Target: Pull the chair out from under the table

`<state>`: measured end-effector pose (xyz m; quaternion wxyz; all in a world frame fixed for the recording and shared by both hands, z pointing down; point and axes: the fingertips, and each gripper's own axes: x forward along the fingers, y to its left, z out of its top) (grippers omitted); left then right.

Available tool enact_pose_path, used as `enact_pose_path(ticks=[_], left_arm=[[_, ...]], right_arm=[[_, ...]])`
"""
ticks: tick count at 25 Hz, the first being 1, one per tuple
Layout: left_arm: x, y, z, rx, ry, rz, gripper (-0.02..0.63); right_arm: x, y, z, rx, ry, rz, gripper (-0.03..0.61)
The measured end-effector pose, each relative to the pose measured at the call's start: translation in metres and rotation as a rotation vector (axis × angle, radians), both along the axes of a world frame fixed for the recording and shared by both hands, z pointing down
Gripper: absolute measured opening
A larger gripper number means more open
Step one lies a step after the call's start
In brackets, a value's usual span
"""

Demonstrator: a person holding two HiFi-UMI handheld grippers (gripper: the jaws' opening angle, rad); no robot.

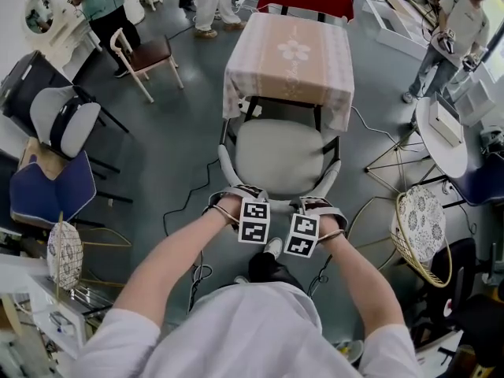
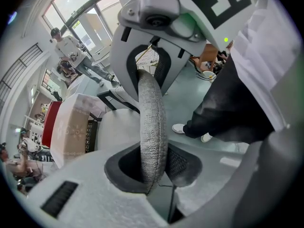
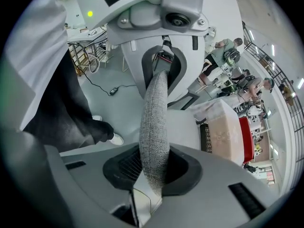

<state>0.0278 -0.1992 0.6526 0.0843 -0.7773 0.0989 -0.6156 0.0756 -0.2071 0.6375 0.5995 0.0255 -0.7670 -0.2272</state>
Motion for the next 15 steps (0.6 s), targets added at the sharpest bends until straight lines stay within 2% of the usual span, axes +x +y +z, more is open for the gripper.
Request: enact_pose_path(ticks=[15], left_arm=[[0.003, 0.058, 0.0, 0.013, 0.005, 0.019, 0.087]], right_arm=[[0.003, 0.06, 0.0, -0.002, 0.007, 0.008, 0.08]])
